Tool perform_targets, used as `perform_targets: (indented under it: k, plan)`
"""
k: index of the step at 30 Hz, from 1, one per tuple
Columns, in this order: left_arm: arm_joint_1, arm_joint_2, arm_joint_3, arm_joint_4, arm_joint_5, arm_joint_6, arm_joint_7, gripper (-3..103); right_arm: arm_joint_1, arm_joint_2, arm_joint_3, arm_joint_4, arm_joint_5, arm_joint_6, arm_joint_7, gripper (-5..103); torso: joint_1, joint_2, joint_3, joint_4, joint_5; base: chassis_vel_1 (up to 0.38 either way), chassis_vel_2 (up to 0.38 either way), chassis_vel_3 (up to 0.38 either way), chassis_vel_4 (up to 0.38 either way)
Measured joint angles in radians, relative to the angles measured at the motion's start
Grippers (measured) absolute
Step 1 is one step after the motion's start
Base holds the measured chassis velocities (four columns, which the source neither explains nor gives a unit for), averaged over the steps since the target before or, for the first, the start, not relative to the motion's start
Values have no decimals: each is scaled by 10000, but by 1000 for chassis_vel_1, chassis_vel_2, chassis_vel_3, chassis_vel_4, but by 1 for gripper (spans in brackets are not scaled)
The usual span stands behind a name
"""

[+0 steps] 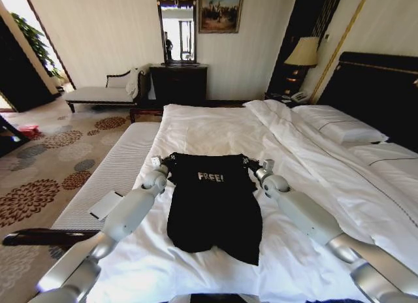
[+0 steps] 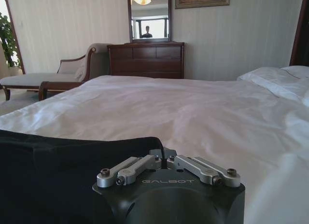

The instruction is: Fold the clothes on the bed.

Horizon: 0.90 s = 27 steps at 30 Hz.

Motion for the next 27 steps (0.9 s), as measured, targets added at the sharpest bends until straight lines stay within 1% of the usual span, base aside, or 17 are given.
perform_targets:
  k: [4,6,8,9,11,12,14,18,19,20,24,27]
  plan:
    - [-788,-1071,128,1551,518,-233,358,0,697,558,-384,-1533,-312,329,-196,0,1,0,0,-4,2,0,0,0,0]
    - [-871,-1197,130,1749,593,-269,417,0,812,631,-438,-1730,-359,390,-241,0,1,0,0,-4,-1,0,0,0,0]
    - [-1143,-1655,43,2552,840,-413,587,0,1303,928,-646,-2460,-468,571,-404,0,0,0,0,-2,0,0,0,0,0]
    - [-1143,-1655,43,2552,840,-413,587,0,1303,928,-646,-2460,-468,571,-404,0,0,0,0,-2,0,0,0,0,0]
    - [-1364,-2009,-180,3274,939,-506,681,0,1765,1228,-826,-3145,-535,749,-570,0,1,0,0,2,-3,0,0,0,0]
    - [-1364,-2009,-180,3274,939,-506,681,0,1765,1228,-826,-3145,-535,749,-570,0,1,0,0,2,-3,0,0,0,0]
    - [-1532,-2271,-374,3862,1075,-597,802,0,2065,1530,-989,-3754,-597,851,-679,0,2,0,0,3,-3,0,0,0,0]
    - [-1644,-2486,-567,4340,1280,-697,912,0,2200,1882,-1039,-4291,-710,924,-736,0,1,0,-1,2,-1,0,0,0,0]
    - [-1698,-2623,-685,4630,1421,-763,980,0,2241,2083,-1039,-4552,-795,967,-755,0,0,0,-1,1,-1,0,0,0,0]
    - [-1698,-2623,-685,4630,1421,-763,980,0,2241,2083,-1039,-4552,-795,967,-755,0,0,0,-1,1,-1,0,0,0,0]
    - [-1870,-2960,-955,5306,1786,-1012,1111,0,2298,2381,-1025,-5050,-1013,1088,-823,0,0,1,-1,2,-3,0,0,0,0]
    - [-1955,-3055,-1091,5558,1768,-1124,1102,0,2299,2404,-982,-5169,-1045,1104,-824,0,0,1,-1,-1,-2,0,0,0,0]
